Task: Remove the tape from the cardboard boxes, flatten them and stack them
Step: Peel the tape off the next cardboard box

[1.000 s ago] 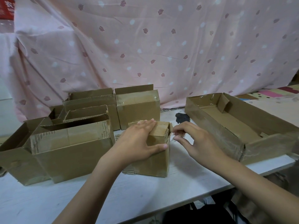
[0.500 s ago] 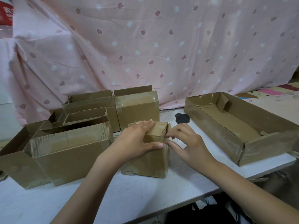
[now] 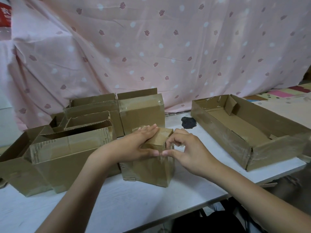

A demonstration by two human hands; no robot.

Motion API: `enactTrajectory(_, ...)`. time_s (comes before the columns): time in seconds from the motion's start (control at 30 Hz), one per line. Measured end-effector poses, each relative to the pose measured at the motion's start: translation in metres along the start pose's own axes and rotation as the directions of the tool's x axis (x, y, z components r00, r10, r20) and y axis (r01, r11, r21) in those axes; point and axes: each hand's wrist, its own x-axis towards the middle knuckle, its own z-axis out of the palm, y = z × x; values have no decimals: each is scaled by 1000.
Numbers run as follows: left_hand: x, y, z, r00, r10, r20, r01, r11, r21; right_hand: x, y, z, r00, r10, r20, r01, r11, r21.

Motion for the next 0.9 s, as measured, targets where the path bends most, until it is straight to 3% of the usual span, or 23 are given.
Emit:
enactTrajectory(0.33, 2, -3, 1, 1000, 15, 15, -15, 1000, -8, -6, -7, 4, 999, 12, -38, -10, 999, 37)
enactTrajectory(0.47, 4, -1, 2, 1000, 9, 8, -9, 1000, 13, -7, -7, 12, 993, 1, -115, 1, 1000, 20)
enactTrajectory(0.67, 6, 0, 3, 1000, -6, -3, 6, 1000, 27, -13, -2, 20, 961, -183, -206, 167, 982, -91)
enactTrajectory(0.9, 10, 8, 4, 1000, -9, 0, 9, 999, 54, -16, 19, 8, 908, -398, -131, 341, 884, -321)
